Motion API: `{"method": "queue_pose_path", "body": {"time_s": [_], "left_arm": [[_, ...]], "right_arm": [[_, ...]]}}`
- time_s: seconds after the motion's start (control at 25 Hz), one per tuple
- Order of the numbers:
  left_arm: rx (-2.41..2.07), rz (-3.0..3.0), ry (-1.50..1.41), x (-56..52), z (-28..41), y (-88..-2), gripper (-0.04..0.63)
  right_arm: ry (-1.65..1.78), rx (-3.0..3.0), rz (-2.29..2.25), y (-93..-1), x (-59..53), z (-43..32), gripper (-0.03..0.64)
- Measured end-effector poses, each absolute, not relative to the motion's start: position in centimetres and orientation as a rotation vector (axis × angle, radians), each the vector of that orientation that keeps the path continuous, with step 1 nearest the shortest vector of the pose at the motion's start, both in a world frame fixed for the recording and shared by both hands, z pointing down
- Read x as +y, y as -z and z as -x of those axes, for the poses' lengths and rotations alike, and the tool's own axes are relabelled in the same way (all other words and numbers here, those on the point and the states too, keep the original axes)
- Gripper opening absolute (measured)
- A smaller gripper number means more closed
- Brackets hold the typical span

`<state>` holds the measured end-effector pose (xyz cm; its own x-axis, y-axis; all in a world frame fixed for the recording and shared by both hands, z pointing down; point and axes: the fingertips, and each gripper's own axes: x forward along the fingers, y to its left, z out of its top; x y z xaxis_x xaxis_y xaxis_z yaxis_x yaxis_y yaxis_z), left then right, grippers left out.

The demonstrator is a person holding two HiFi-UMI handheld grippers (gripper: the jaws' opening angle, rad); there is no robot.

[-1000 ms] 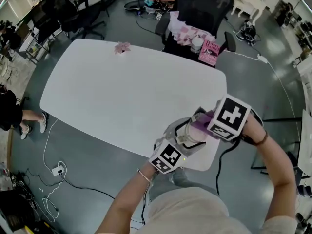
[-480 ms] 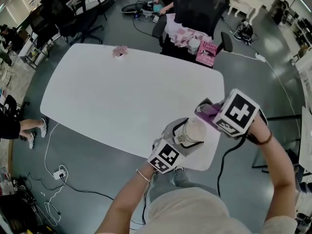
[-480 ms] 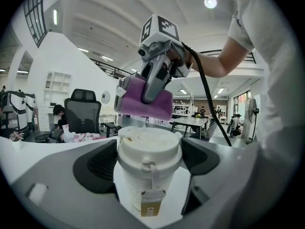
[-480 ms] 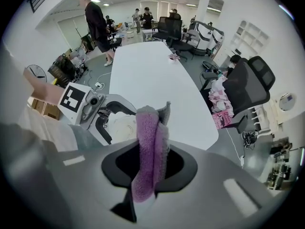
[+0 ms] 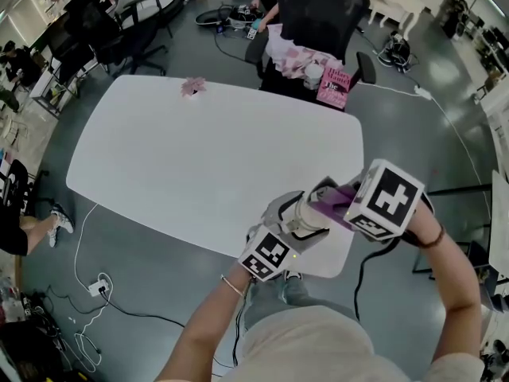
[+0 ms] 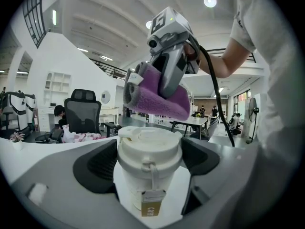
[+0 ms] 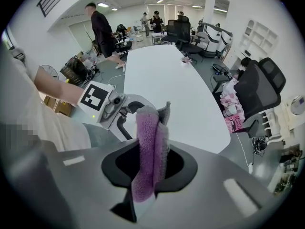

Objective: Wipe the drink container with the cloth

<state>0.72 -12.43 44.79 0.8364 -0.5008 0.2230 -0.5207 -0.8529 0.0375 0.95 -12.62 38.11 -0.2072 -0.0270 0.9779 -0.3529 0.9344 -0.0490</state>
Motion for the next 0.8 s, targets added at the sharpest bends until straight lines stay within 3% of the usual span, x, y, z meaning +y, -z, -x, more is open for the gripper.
{"method": "queue_pose_path", "body": {"time_s": [0.8], "left_arm": [[-0.816,-2.923,-0.319,-12.4,-0.8,-44.8,0.423]], "right_arm": [[-0.289,-1.702,-0.141,-41.2,-10.4,1.4,0.064]]}}
